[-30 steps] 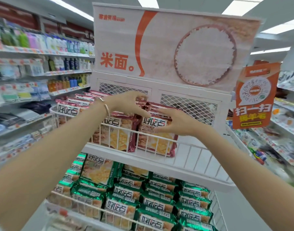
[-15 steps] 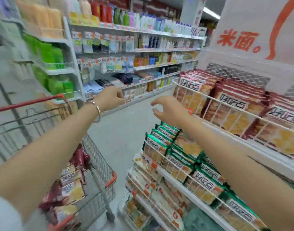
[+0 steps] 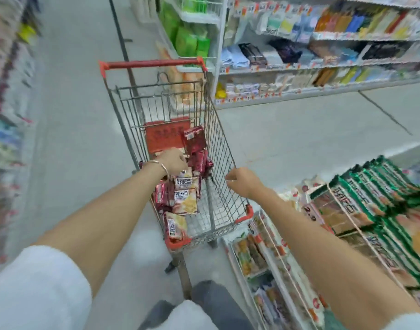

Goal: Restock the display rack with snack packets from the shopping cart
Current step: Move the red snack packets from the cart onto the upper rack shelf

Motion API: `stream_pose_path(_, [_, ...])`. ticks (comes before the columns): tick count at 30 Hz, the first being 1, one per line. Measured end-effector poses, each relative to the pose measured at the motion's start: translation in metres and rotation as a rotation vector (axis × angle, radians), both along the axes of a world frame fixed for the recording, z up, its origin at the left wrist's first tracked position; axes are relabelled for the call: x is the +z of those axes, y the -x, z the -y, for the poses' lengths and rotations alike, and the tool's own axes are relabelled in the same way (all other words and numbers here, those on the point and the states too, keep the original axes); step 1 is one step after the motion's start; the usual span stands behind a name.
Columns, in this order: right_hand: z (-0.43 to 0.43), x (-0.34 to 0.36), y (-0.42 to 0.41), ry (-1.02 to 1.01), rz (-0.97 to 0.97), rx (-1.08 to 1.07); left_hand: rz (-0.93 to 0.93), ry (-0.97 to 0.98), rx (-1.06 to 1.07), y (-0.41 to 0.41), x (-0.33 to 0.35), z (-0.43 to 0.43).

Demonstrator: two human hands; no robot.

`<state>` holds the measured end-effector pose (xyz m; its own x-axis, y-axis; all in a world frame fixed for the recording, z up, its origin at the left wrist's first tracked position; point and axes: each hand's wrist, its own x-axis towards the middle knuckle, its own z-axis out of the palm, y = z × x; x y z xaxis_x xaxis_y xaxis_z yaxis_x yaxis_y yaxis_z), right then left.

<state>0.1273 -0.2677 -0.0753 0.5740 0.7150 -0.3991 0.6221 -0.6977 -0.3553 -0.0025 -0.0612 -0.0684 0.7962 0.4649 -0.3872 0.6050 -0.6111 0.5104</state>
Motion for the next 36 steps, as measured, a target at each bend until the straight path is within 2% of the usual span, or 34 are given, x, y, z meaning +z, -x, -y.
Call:
stream_pose_path(6, [-0.04,-0.08,-0.035,0.119,-0.174,0.059,-0.013,0.13,0.241,-0.003,-0.068,-0.033])
stream_pose_path(11, [-0.075,-0.142,-0.072,0.252,-0.311,0.124,-0.023,0.274,0.527,-0.023,-0.116,-0.044])
stream_pose_path(19, [-0.133,-0.221,-0.118,0.414,-0.378,0.14,0.028,0.546,1.053,-0.039,-0.17,-0.047])
stream_pose_path(21, [-0.146,-0.235,-0.122,0.458,-0.375,0.18,0.026,0.574,1.126,-0.037,-0.183,-0.046])
stream_pose_path(27, [-0.194,-0.272,-0.129,0.457,-0.21,0.363,0.057,0.669,1.233,-0.042,-0.2,-0.037])
stream_pose_path(31, [-0.214,-0.308,-0.12,0.499,-0.163,0.421,0.056,0.682,1.198,-0.043,-0.204,-0.029])
stream_pose_path(34, [-0.213,-0.315,-0.115,0.466,0.05,0.512,0.022,0.689,1.184,-0.048,-0.207,-0.027])
stream_pose_path(36, [-0.213,-0.308,-0.117,0.419,0.083,0.557,0.007,0.68,1.152,-0.054,-0.206,-0.029])
